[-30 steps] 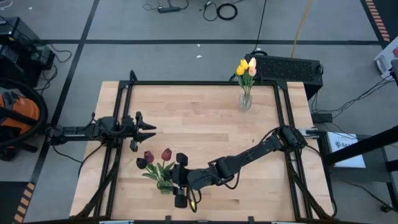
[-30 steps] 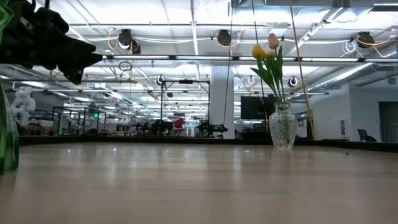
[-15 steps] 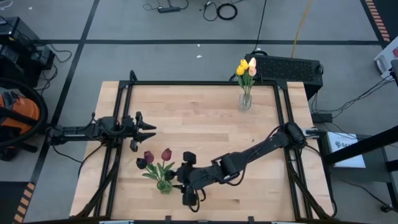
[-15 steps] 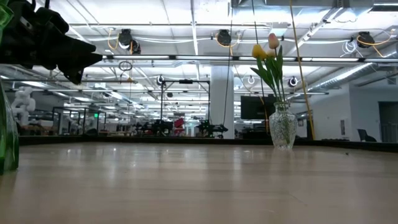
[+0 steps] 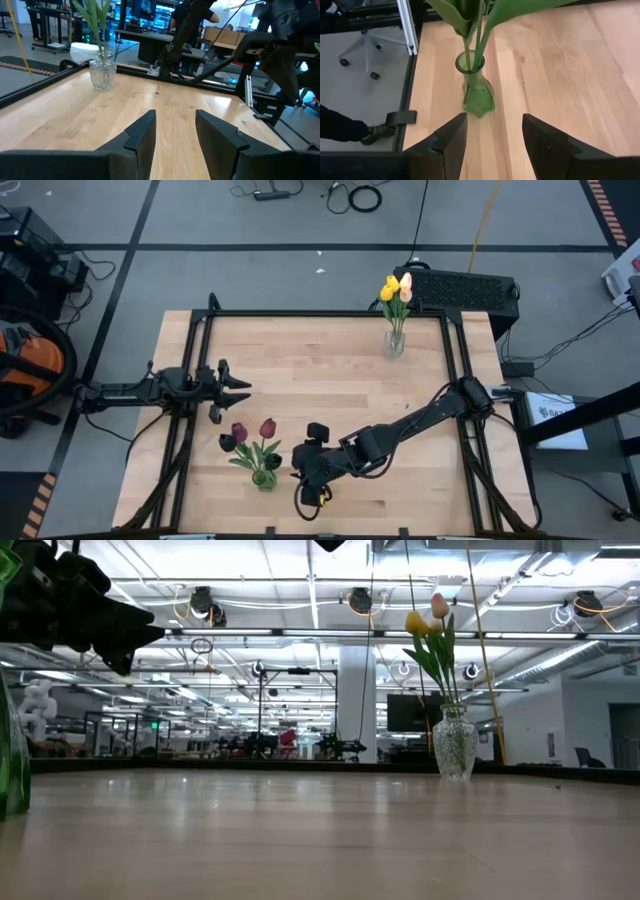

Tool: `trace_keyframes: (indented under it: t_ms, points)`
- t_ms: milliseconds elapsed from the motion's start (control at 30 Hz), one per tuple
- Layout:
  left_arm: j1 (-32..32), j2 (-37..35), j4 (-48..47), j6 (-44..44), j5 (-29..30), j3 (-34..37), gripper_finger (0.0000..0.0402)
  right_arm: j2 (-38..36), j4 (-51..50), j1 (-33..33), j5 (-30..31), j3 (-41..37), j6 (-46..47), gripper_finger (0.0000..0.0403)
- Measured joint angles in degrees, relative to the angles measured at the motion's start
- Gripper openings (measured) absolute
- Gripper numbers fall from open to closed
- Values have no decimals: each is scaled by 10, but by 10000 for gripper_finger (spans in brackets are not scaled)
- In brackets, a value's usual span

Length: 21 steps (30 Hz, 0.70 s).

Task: Sort flowers into vase by color
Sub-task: Return to Home Position

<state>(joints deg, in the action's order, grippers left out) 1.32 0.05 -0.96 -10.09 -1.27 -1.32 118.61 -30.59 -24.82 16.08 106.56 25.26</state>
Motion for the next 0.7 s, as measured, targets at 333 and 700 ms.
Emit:
trace_keyframes:
  t_ms: [333,700]
  points:
    - [0,0,0,0,0,0,146,0,-42,4,2,0,17,183]
    - [0,0,0,0,0,0,146,0,-186,-29,2,-43,34,183]
